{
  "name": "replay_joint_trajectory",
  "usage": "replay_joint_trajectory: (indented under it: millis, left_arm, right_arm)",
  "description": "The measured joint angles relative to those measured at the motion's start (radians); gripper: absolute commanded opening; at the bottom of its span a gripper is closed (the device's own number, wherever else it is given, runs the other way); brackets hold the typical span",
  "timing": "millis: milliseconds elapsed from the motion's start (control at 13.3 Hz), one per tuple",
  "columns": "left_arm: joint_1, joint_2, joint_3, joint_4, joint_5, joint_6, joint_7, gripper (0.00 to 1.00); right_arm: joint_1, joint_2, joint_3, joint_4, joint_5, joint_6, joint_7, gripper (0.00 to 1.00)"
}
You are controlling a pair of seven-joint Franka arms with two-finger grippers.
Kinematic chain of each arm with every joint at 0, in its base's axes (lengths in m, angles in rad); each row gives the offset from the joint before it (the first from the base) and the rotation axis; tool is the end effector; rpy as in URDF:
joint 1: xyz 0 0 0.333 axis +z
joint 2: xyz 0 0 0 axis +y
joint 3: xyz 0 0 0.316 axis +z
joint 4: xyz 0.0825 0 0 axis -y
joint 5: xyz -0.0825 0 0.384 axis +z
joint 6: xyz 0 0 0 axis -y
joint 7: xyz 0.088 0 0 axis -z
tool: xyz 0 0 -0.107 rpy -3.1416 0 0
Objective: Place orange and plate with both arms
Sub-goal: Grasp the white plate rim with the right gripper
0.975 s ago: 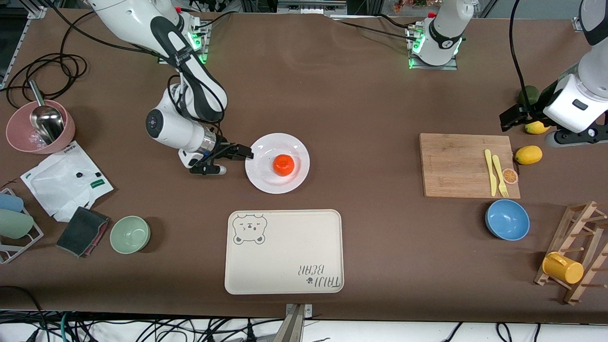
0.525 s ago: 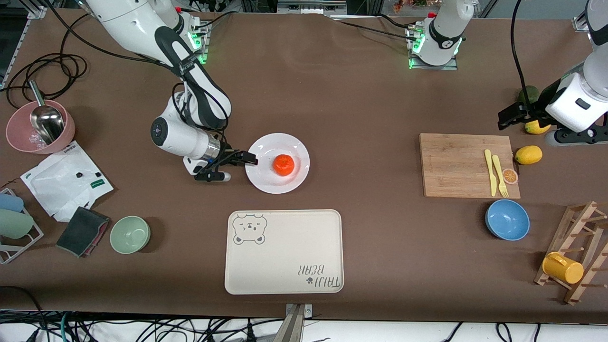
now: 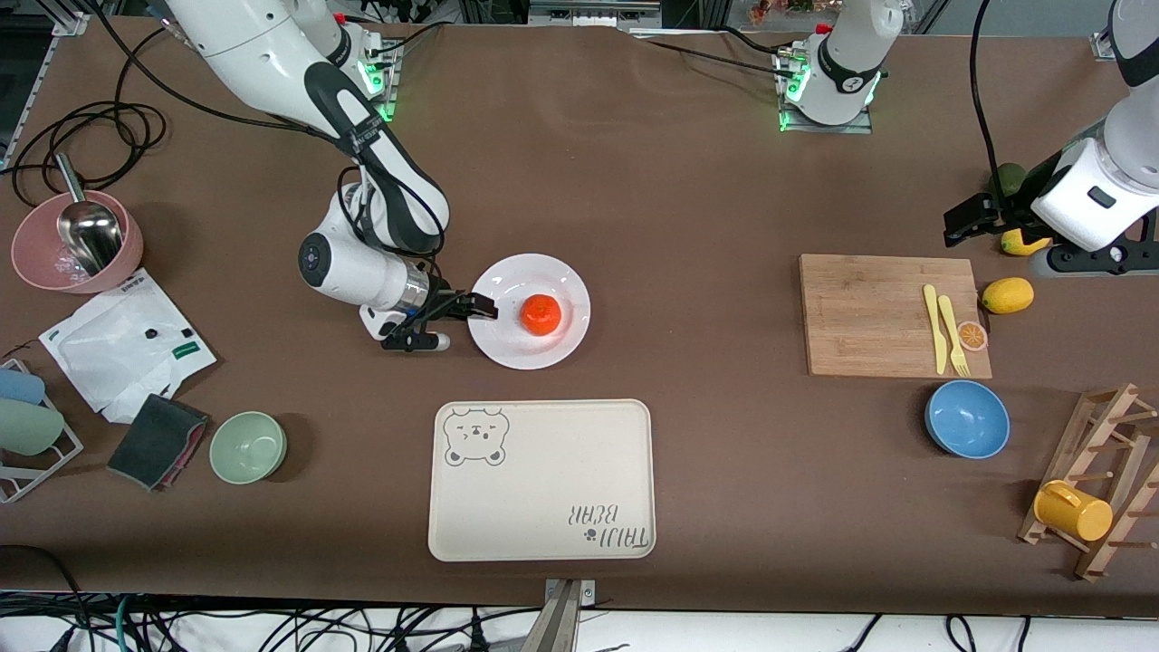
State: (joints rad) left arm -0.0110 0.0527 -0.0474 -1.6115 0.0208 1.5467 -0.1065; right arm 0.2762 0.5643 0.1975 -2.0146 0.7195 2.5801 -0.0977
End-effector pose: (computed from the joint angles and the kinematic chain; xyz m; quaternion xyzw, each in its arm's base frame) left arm 0.5631 -0.0300 0.5740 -0.9980 -0.0236 0.0577 0.0139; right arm 0.5389 0.2622 0.1709 -0.9705 0.0388 0.0517 0.2324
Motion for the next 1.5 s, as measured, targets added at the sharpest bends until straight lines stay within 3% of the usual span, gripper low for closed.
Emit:
replay_joint_trajectory:
  millis: [225, 1500]
  left_arm:
    - [0.0, 0.001, 0.0, 0.0, 0.0, 0.0, 0.0, 1.0]
    - [-0.001, 0.003, 0.0, 0.001, 0.0, 0.0, 0.0, 1.0]
  right_arm:
    - [0.002, 0.021, 0.002, 0.024, 0.0, 0.0, -0.017, 0.0]
    - [-0.008, 0.021, 0.004, 0.085, 0.004, -0.009, -0.035, 0.0]
